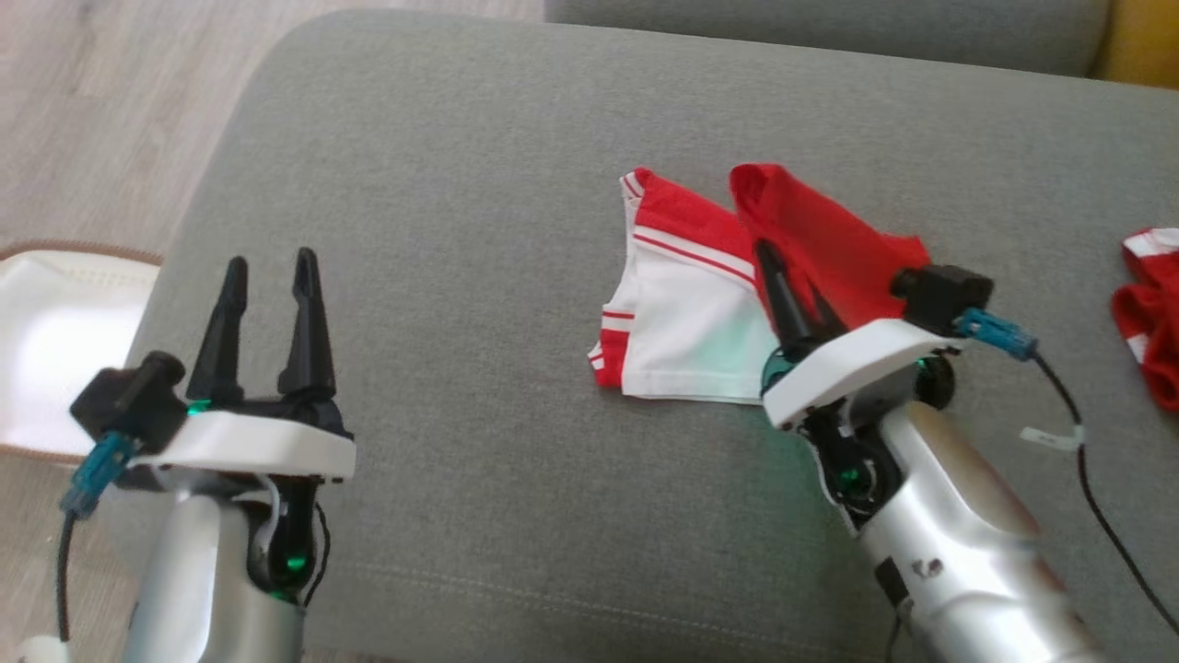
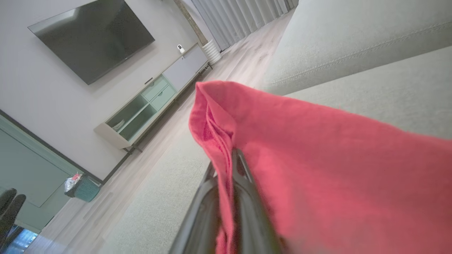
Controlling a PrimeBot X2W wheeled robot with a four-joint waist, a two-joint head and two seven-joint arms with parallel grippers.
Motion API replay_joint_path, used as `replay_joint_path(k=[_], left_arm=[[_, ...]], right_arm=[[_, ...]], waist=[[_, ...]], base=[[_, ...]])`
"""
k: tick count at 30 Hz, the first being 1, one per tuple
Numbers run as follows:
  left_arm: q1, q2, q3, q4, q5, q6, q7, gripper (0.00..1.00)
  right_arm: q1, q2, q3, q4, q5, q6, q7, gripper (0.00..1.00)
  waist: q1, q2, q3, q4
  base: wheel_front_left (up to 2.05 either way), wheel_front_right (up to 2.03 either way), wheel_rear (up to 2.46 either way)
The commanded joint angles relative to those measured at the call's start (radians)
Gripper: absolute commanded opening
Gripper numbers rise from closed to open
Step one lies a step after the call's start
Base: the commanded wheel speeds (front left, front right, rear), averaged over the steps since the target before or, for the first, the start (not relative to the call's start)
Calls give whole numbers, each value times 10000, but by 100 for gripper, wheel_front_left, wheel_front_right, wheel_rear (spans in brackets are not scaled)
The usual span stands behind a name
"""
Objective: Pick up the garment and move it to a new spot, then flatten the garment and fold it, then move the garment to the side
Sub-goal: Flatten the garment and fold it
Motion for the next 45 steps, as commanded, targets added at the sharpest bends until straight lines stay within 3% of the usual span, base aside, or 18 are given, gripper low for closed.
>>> replay_joint_path(k=[1,14,15,16,22,29,33,38,45], left_arm=[[-191,135,204,-249,-76,-13,-49,100],[-341,134,-117,-176,-308,93,-49,100],[-352,134,-140,-167,-323,101,-49,100],[-362,134,-161,-157,-333,108,-49,100],[-344,134,-150,-110,-327,153,-49,100],[-267,134,-9,-218,-273,155,-49,100],[-227,133,19,-381,-242,158,-49,100],[-169,133,2,-625,-218,189,-49,100],[-124,133,-111,-929,-218,281,-49,100]], right_arm=[[-767,8,616,142,344,33,-442,0],[-2089,8,3924,2399,2948,33,-1693,0],[-2142,8,4149,2446,3123,33,-1719,25],[-2194,9,4371,2462,3287,33,-1740,97],[-2437,9,5207,2253,4168,33,-1790,100],[-3061,9,4394,2508,3779,33,-1797,100],[-3346,9,3313,2963,2302,33,-1798,100],[-3267,8,1213,3254,-273,33,-1799,100],[-1732,-90,-1654,1375,-4482,33,-1799,100]], waist=[[0,-1,40,157],[0,-1,402,677],[0,-1,417,696],[0,-1,425,712],[0,-1,350,637],[0,-1,139,129],[0,-1,34,-273],[0,-1,-97,-838],[0,-1,-193,-1538]], base=[[0,0,0],[0,0,0],[0,0,0],[0,0,0],[0,0,0],[0,0,0],[0,0,0],[0,0,0],[0,0,0]])
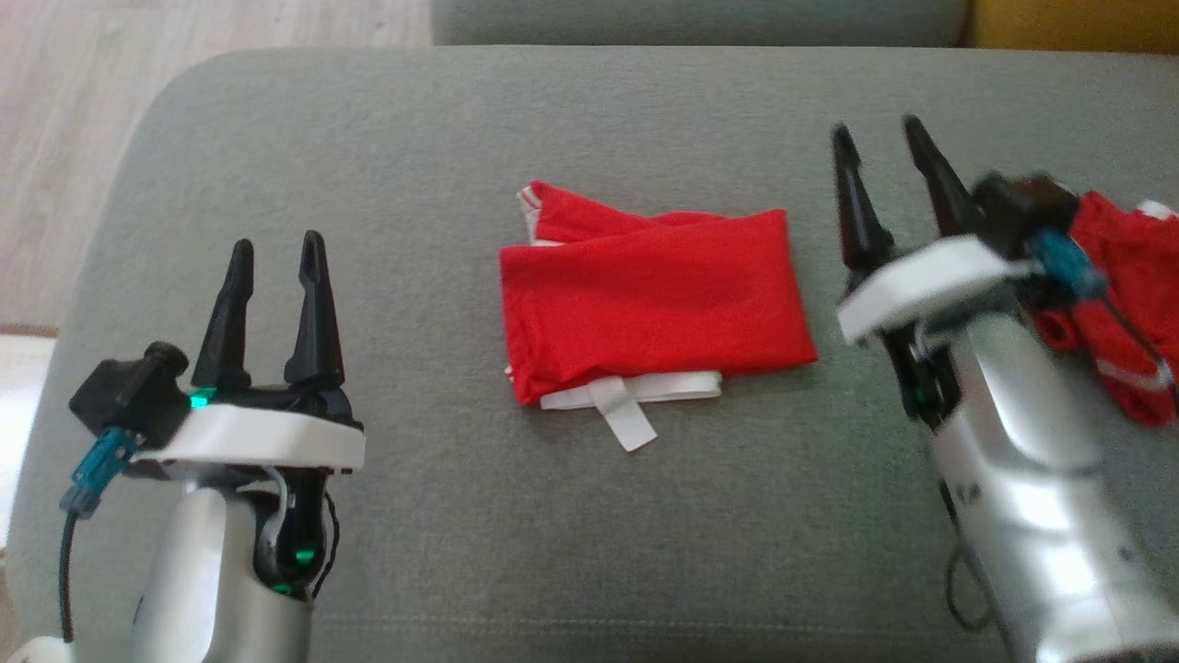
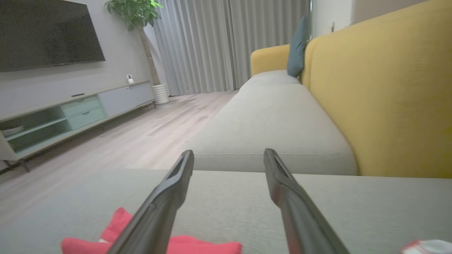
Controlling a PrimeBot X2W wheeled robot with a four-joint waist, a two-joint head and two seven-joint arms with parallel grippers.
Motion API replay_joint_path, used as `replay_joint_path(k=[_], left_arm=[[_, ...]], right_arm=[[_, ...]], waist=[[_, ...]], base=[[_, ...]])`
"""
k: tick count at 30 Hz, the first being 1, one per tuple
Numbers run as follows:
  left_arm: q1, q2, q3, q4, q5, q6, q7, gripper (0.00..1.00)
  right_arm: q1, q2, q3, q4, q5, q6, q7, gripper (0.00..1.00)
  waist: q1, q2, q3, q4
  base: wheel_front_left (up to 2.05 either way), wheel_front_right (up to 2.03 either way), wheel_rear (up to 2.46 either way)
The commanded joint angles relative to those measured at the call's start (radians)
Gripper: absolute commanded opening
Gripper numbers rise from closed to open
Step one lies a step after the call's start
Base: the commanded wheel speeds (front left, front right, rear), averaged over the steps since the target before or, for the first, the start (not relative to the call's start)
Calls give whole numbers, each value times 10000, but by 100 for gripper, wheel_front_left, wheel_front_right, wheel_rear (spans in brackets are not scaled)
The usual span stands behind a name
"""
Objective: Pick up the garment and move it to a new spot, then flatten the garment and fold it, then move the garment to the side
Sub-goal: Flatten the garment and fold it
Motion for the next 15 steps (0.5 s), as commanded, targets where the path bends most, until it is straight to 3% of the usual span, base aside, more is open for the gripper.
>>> replay_joint_path(k=[1,6,15], left_arm=[[-137,149,267,-418,42,28,-51,100],[-93,149,170,-495,128,64,-51,100],[243,149,65,-598,378,175,-51,100]], right_arm=[[311,171,-102,-629,-443,33,-106,100],[1770,240,-987,-2328,-1999,33,-106,100],[3634,250,-1325,-4138,-1586,33,-43,100]], waist=[[0,0,-39,-211],[0,0,-51,-464],[0,0,102,-693]], base=[[0,0,0],[0,0,0],[0,0,0]])
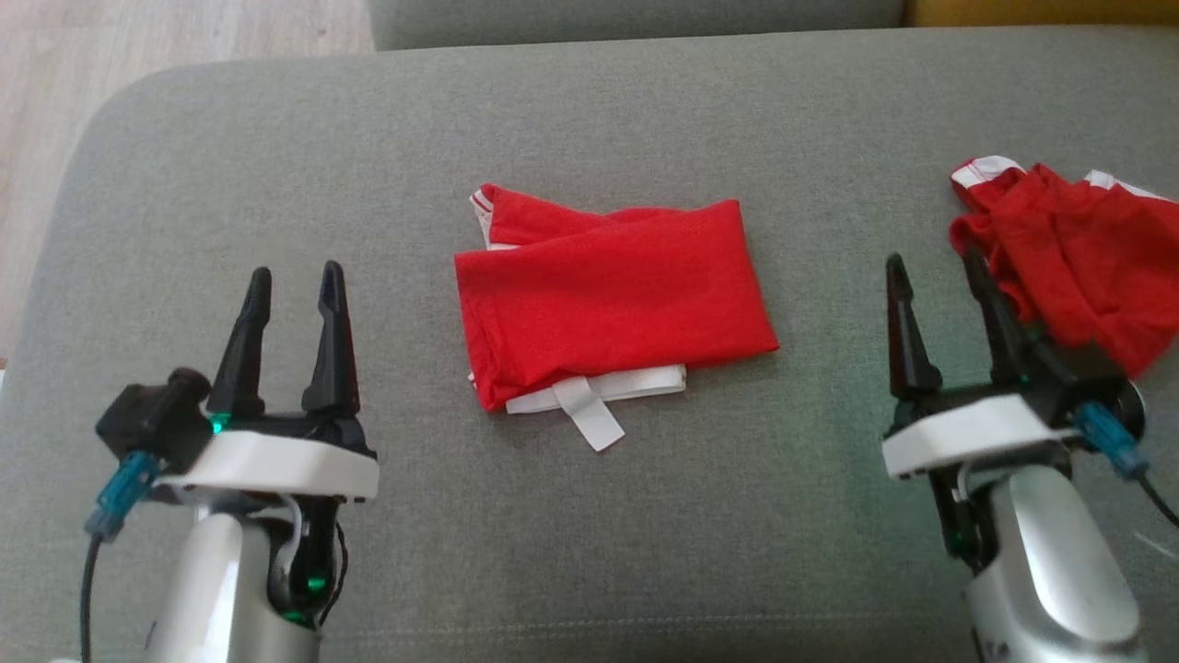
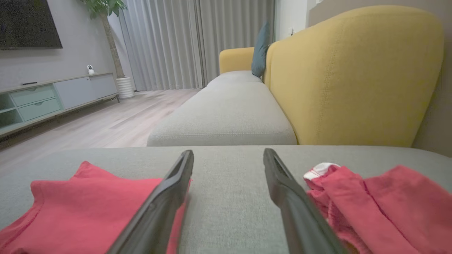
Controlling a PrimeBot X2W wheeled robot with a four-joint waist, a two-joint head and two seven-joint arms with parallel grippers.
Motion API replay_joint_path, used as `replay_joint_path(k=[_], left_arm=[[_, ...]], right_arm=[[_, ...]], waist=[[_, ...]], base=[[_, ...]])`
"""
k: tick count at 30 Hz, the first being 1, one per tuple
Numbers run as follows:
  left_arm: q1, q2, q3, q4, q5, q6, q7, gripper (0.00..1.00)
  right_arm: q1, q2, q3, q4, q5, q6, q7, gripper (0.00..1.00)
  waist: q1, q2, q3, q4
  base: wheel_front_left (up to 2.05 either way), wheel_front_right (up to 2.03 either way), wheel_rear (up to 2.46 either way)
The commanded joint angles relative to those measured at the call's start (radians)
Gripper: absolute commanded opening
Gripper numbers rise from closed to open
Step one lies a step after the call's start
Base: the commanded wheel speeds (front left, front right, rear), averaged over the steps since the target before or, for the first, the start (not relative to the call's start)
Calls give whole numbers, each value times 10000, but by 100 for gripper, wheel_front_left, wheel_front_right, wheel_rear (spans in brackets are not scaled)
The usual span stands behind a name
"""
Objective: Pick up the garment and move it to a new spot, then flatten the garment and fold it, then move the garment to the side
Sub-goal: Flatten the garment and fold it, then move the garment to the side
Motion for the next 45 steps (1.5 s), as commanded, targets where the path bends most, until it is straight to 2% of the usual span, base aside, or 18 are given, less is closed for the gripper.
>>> replay_joint_path(k=[1,10,18,24,33,43,44,45], left_arm=[[-232,149,255,-389,33,74,-51,100],[-331,149,172,-527,-18,98,-51,100],[-573,149,-14,-476,-58,13,-51,100],[-734,149,-227,-374,-138,-52,-51,100],[-1027,149,-412,-284,-272,-110,-51,100],[-1293,148,-362,-288,-341,-161,-51,100],[-1357,148,-306,-283,-328,-171,-51,100],[-1357,148,-306,-283,-328,-171,-51,100]], right_arm=[[-92,58,141,-479,41,33,-46,100],[272,59,-16,-1119,144,33,150,100],[-170,60,38,-1161,284,33,464,100],[-741,60,345,-328,728,33,1149,100],[-1636,60,680,1608,1484,33,1903,100],[-2584,60,1221,3309,1829,33,1885,100],[-2720,60,1337,3513,1846,33,1829,0],[-2720,60,1337,3513,1846,33,1829,0]], waist=[[0,-1,34,-23],[0,-1,242,85],[0,-1,576,479],[0,-1,898,905],[0,-1,1568,1576],[0,-1,2109,1812],[0,-1,2169,1773],[0,-1,2169,1773]], base=[[0,0,0],[0,0,0],[0,0,0],[0,0,0],[0,0,0],[0,0,0],[0,0,0],[0,0,0]])
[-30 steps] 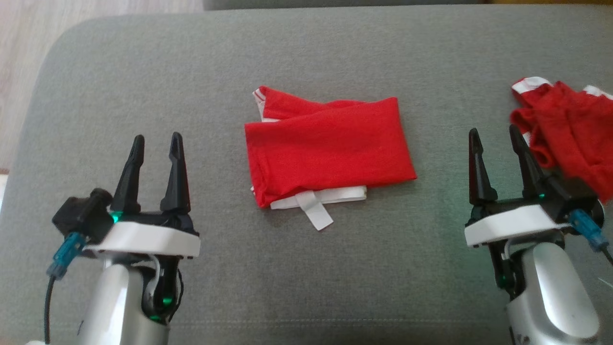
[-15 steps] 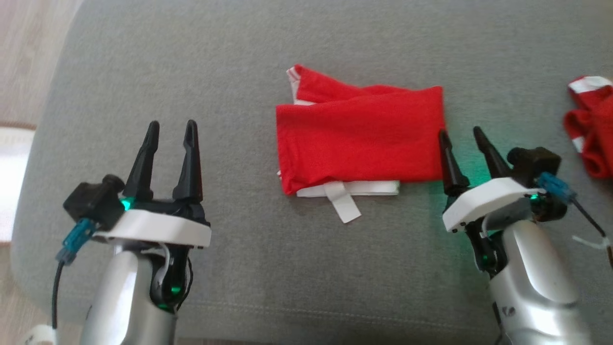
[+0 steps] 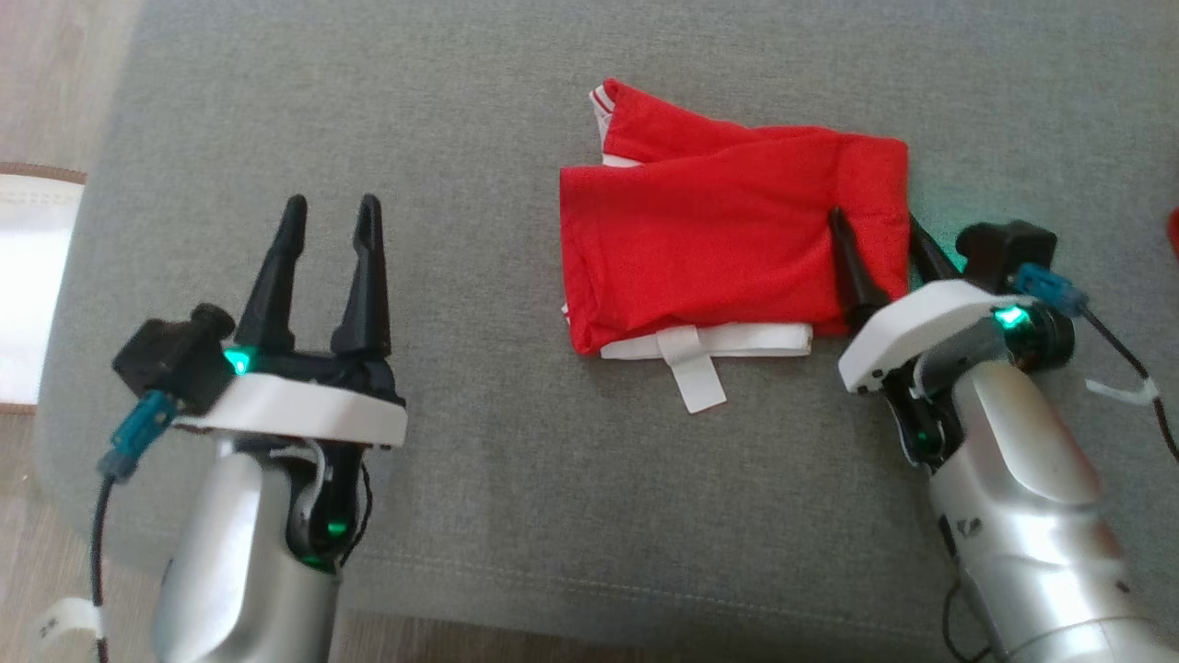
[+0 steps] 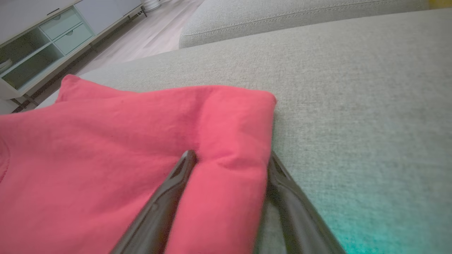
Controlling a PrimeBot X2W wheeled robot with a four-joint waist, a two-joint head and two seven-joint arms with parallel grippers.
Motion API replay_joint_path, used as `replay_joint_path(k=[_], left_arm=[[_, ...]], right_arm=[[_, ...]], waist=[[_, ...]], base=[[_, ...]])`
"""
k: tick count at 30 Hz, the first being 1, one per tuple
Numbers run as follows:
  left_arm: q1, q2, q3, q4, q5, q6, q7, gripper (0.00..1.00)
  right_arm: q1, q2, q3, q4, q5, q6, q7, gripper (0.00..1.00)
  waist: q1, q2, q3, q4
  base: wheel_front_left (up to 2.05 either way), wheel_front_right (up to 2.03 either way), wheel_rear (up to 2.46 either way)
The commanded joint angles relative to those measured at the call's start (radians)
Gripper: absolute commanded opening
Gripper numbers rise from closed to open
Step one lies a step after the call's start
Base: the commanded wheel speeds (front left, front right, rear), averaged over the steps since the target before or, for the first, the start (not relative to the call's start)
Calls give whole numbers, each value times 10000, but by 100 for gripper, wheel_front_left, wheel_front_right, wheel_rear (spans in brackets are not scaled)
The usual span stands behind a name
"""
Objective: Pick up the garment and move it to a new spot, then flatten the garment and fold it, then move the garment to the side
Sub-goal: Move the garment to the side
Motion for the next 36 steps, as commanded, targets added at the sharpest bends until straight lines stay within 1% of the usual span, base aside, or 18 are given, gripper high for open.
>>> replay_joint_path(k=[1,4,8,14,17,20,23,30,33,36], left_arm=[[-366,150,446,-288,-7,3,-49,100],[-405,150,539,-283,76,-21,-49,100],[-392,150,615,-270,146,-58,-49,100],[-353,150,610,-338,172,-94,-49,100],[-319,150,609,-374,201,-105,-49,100],[-299,150,606,-411,239,-116,-49,100],[-311,150,602,-428,278,-129,-49,100],[-378,150,607,-440,349,-168,-49,100],[-382,150,623,-450,379,-185,-49,100],[-386,150,644,-457,413,-201,-49,100]], right_arm=[[14,168,310,94,-31,33,-53,0],[-187,168,197,183,-462,33,-376,0],[-376,168,-263,-62,-1603,33,-804,0],[-371,167,-912,-1388,-3773,33,-833,0],[-334,16,-1058,-2189,-4460,33,-564,0],[-289,-415,-1044,-2848,-4681,33,-129,0],[-284,-1023,-1047,-3388,-4631,33,334,0],[-130,-2499,-1677,-4432,-4445,33,1295,0],[133,-2919,-1992,-4921,-4430,33,1678,0],[407,-3159,-2333,-5336,-4486,33,2147,0]], waist=[[-1,0,36,-86],[-1,0,23,-278],[-1,0,-117,-624],[-1,0,-332,-1188],[-1,0,-380,-1485],[-1,0,-365,-1751],[-1,0,-301,-1961],[-1,0,-138,-2234],[-1,0,-87,-2301],[-1,0,-36,-2355]], base=[[0,0,0],[0,0,0],[0,0,0],[0,0,0],[0,0,0],[0,0,0],[0,0,0],[0,0,0],[0,0,0],[0,0,0]])
